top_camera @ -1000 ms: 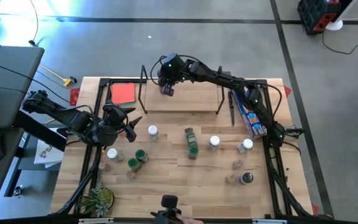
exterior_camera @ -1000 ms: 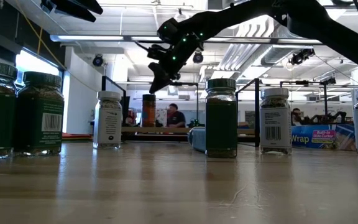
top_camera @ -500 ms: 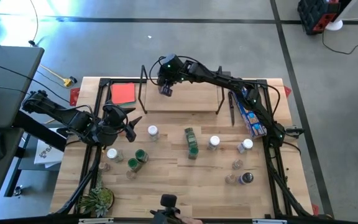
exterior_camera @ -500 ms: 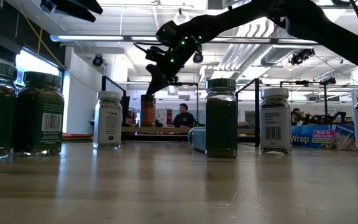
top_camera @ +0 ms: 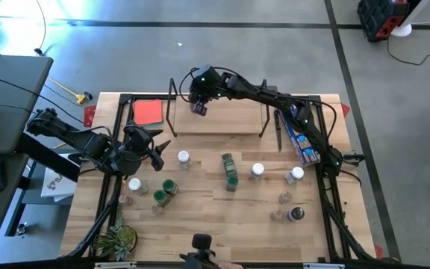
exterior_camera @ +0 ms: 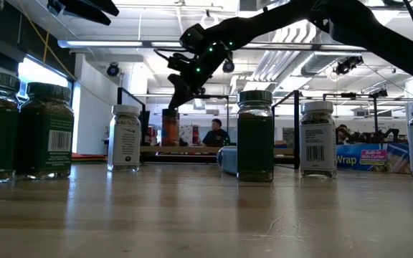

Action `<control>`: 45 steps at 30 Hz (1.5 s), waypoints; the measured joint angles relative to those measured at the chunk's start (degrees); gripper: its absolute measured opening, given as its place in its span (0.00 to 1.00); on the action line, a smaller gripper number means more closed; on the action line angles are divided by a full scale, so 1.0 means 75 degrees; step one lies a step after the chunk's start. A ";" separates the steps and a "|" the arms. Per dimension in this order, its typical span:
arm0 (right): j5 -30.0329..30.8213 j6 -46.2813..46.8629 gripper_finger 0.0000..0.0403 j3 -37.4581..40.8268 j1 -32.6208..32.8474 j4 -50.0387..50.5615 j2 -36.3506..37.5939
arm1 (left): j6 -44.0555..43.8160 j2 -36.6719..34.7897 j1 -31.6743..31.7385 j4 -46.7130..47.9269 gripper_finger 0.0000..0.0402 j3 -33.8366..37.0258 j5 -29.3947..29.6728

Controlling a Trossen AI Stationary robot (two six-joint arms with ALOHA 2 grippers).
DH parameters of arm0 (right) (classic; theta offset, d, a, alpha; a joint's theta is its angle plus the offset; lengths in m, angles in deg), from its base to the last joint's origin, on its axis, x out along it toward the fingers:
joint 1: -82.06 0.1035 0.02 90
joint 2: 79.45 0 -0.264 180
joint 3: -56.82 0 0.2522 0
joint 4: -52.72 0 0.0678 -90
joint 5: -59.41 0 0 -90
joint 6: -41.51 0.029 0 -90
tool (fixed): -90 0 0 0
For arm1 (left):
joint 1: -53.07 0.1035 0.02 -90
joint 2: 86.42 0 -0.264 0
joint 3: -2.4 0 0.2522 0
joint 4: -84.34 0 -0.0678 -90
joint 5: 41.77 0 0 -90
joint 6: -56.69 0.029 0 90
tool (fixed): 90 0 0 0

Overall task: Shelf spices
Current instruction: Put the black seasoning bottle on the shelf aligned with the other black seasoning bottles

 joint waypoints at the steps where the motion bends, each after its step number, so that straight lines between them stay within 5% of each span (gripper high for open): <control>1: 0.0000 0.0000 0.00 0.0006 0.0005 0.0019 0.0033 | 0.0000 0.0000 0.0000 0.0001 0.54 0.0000 -0.0003; 10: 0.0013 -0.0468 0.00 0.0009 0.0238 0.0569 0.0817 | 0.0000 0.0000 0.0001 0.0003 0.54 0.0000 -0.0060; 18: -0.0001 -0.1240 0.00 0.0000 0.1157 0.4201 0.2811 | -0.0075 -0.0001 -0.0014 -0.0004 0.54 0.0000 -0.0111; 25: -0.0230 0.0768 0.00 0.0137 0.2822 0.6452 0.4673 | -0.0227 0.0070 -0.0257 -0.0008 0.54 0.0002 -0.0055; 29: 0.0244 0.2474 0.00 0.1765 0.4345 0.6004 0.6062 | -0.0429 0.0253 -0.0422 -0.0186 0.54 0.0117 0.0061; 35: 0.1186 0.6600 0.00 0.5349 0.6684 0.4855 0.8302 | -0.0438 0.0763 -0.0694 -0.0795 0.54 0.0117 0.0156; 39: 0.0902 0.8673 0.00 0.7285 0.7834 0.3672 0.9181 | -0.0402 0.1046 -0.0759 -0.1259 0.54 0.0117 0.0142; 45: -0.0382 0.9229 0.11 0.9308 0.8855 0.1730 0.9431 | -0.0405 0.1525 -0.0892 -0.2001 0.54 0.0117 0.0150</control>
